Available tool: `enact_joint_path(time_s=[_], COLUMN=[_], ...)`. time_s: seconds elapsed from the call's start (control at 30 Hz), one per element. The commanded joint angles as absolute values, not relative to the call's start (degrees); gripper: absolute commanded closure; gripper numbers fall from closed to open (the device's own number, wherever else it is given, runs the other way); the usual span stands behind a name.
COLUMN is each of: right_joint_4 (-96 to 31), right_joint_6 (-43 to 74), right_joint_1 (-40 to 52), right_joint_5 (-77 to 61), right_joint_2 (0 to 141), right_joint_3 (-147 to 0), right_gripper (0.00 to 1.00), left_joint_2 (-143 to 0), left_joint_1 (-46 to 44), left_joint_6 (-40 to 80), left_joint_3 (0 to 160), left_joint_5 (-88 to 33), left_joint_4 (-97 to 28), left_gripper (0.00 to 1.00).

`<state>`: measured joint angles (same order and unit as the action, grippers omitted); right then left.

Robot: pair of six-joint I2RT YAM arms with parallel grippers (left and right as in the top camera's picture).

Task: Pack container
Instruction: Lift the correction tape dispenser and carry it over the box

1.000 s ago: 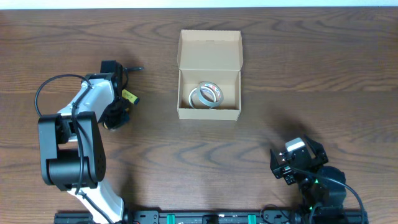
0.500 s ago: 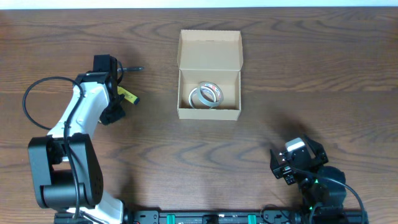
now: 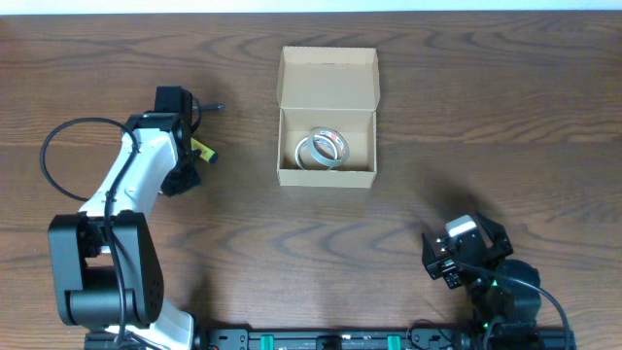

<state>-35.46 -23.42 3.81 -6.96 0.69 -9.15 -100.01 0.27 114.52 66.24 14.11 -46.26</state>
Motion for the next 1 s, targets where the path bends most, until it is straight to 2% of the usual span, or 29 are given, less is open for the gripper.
enact_joint_path(time_s=[0.0,0.33,0.97], right_joint_4=[-35.57,-35.57,-35.57], right_joint_6=[-22.76,-22.76,-22.76], right_joint_1=[3.40,3.40,3.40], right_joint_5=[-6.87,-6.87,-6.87], right_joint_2=[0.34,0.34,0.34], right_joint_3=[-8.97,-8.97,-8.97], right_gripper=[0.01,0.01,0.01], left_joint_2=[-99.09,-99.09,-105.34], left_joint_1=[0.30,-0.80,-15.16], left_joint_6=[110.34,99.00,84.25], left_joint_3=[67.29,69.36,88.01], left_joint_5=[17.28,20.21,24.64], left_joint_4=[-46.74,-46.68,-46.68], left_gripper=[0.90,0.90,0.89])
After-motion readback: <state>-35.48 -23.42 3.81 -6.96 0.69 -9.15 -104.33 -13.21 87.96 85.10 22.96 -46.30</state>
